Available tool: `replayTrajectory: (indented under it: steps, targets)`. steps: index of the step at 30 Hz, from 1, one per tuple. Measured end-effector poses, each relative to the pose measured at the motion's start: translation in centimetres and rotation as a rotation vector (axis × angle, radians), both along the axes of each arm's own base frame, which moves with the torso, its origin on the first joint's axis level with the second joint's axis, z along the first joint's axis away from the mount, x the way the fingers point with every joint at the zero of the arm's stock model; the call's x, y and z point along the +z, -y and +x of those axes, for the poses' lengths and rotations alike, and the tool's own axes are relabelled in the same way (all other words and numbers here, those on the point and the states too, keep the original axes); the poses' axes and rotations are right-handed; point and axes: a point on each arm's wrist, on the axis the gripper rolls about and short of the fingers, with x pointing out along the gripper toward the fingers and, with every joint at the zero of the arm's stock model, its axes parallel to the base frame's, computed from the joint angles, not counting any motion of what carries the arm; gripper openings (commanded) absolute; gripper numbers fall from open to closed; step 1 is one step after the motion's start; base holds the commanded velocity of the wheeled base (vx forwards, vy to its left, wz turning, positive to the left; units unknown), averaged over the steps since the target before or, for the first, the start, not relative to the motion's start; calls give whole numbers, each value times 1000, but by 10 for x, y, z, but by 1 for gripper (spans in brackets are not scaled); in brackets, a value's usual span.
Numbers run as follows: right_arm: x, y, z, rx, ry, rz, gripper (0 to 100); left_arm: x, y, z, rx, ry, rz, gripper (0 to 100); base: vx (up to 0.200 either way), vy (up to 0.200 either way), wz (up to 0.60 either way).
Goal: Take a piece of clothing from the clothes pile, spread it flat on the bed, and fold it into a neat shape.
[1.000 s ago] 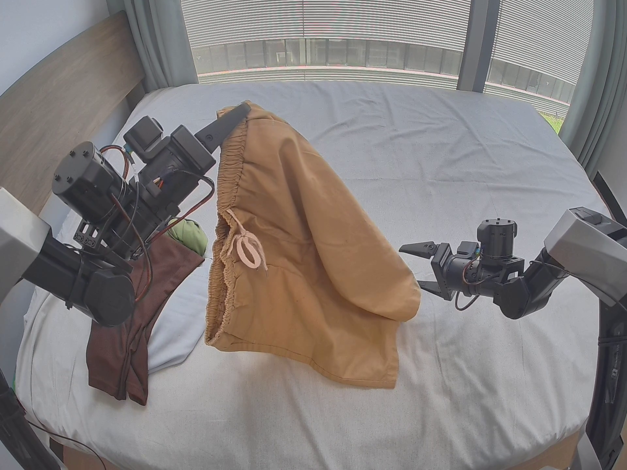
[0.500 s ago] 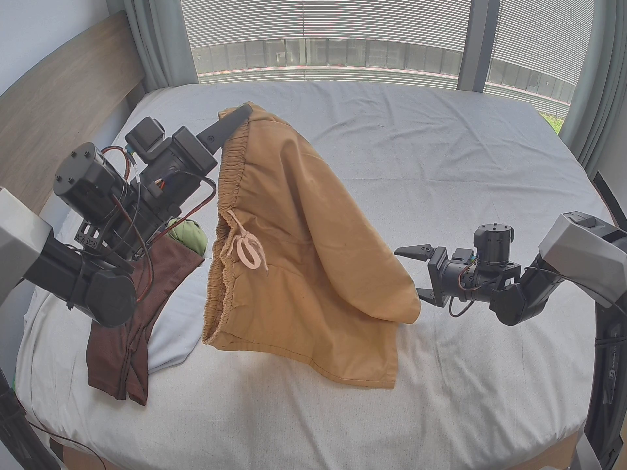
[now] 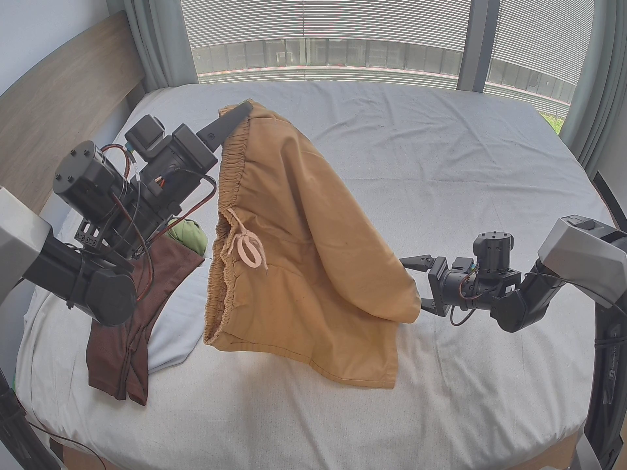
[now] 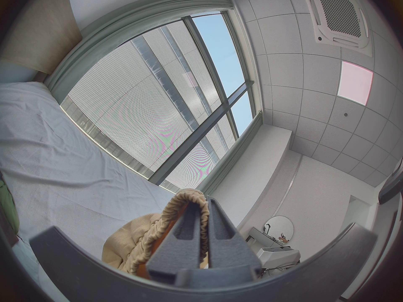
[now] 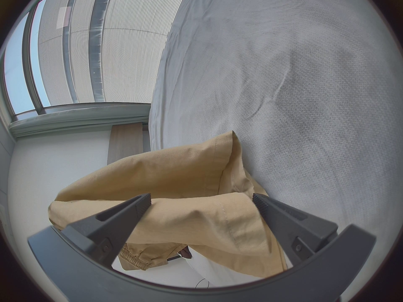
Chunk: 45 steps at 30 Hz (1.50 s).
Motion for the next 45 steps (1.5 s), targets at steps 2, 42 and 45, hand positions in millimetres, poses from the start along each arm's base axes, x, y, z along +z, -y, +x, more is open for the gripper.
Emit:
replayTrajectory:
  steps: [2, 42, 45]
  targets:
    - [0, -1, -2, 4, -2, 0, 0, 0, 0, 0, 0, -1, 0, 0, 0, 0, 0]
    - [1, 16, -79, 165, 166, -103, 0, -72, -24, 33, 93, -211, 65, 0, 0, 0, 0]
    - [-12, 11, -84, 196, 141, -125, 0, -76, -25, 34, 98, -220, 68, 0, 0, 0, 0]
